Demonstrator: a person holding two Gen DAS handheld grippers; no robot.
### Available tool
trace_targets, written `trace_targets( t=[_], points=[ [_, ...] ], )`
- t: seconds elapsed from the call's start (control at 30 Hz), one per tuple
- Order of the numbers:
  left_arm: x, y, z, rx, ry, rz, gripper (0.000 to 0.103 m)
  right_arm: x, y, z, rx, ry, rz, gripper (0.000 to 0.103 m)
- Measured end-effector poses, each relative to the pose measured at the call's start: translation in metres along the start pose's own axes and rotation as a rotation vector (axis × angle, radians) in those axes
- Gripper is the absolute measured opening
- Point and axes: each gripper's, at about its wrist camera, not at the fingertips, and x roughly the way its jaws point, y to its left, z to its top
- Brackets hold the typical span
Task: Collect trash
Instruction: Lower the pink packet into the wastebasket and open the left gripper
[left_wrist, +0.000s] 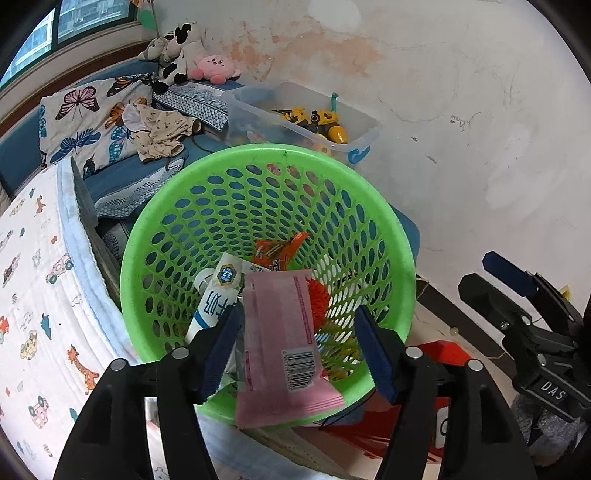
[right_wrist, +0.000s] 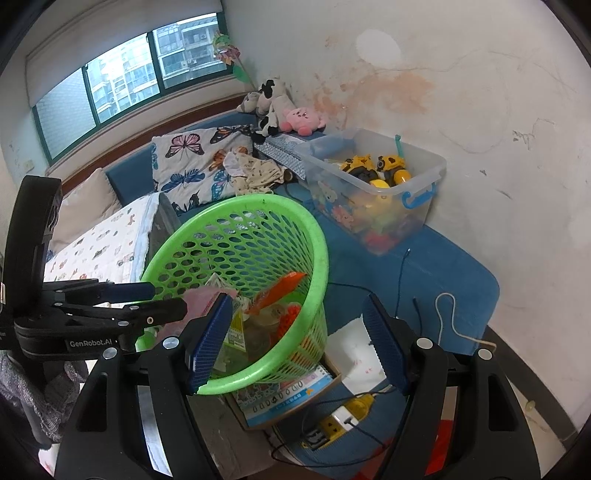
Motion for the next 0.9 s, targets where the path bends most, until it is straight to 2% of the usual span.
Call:
trace_targets(
  t=[0.3, 0.57, 0.73, 0.9],
  points=[
    [-0.008, -0.004, -0.002, 0.032, 0.007, 0.014, 0.068, -0.002, -0.001, 0.000, 0.002, -0.005, 0.000, 0.073],
    [-0.016, 0.013, -0.011, -0.009, 0.002, 0.006, 0.068, -0.002, 0.000, -0.004, 0.008, 0.000, 0.014, 0.073],
    [-0.034, 0.029, -0.023, -0.049, -0.029, 0.016, 0.068, -0.006, 0.010, -0.009, -0.004, 0.008, 0.035, 0.073],
    [-0.064, 0.042, -0.039, -0.067, -0.081, 0.061, 0.068, -0.013, 0.028, -0.017, -0.025, 0.015, 0.066, 0.077]
  ],
)
